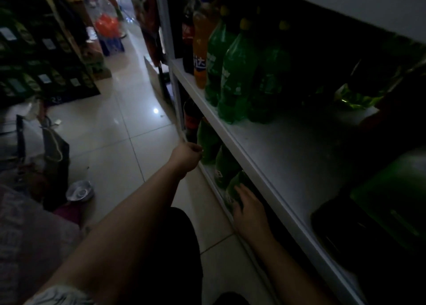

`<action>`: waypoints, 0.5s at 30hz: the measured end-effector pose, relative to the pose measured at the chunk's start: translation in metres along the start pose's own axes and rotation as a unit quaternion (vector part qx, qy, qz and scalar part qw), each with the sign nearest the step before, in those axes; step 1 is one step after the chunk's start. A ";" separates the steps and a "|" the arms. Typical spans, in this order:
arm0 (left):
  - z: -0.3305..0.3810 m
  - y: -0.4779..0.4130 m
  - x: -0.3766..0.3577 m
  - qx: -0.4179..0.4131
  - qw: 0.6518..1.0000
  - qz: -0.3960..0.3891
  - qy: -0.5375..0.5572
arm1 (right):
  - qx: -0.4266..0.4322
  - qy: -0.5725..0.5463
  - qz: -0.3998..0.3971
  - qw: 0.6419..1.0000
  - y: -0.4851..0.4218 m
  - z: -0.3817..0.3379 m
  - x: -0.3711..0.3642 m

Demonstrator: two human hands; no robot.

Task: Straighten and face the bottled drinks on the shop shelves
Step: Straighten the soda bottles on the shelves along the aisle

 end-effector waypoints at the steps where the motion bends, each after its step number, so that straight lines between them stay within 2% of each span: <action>1: -0.007 -0.010 -0.003 0.013 1.000 -0.001 0.001 | 0.002 0.004 0.006 1.000 -0.009 -0.003 0.000; 4: -0.032 -0.045 -0.004 0.046 0.999 -0.003 0.015 | 0.013 0.017 0.030 0.999 -0.040 -0.017 -0.004; 6: -0.054 -0.070 -0.003 0.080 0.995 -0.006 0.063 | 0.025 0.038 0.030 0.999 -0.063 -0.028 -0.011; 8: -0.074 -0.094 -0.002 0.108 0.989 -0.006 0.104 | 0.042 0.134 0.007 0.990 -0.085 -0.033 -0.026; 10: -0.089 -0.117 -0.001 0.112 0.986 -0.008 0.121 | 0.061 0.279 0.004 0.958 -0.103 -0.035 -0.035; 11: -0.093 -0.128 -0.002 0.107 0.987 -0.013 0.122 | 0.058 0.307 0.014 0.950 -0.113 -0.036 -0.036; 14: -0.104 -0.154 -0.012 0.081 0.989 -0.020 0.118 | 0.020 0.265 -0.012 0.964 -0.140 -0.041 -0.054; 15: -0.107 -0.162 -0.018 0.072 0.990 -0.022 0.117 | -0.003 0.243 0.009 0.970 -0.151 -0.035 -0.056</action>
Point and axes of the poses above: each hand's wrist, its own y-axis away from the middle knuckle, its own x-axis out of the back of the hand, z = x × y, the point moved 10 cm from there along -y, towards the middle knuckle, and after that the axes turned 5 degrees about z, right-handed, at the moved point
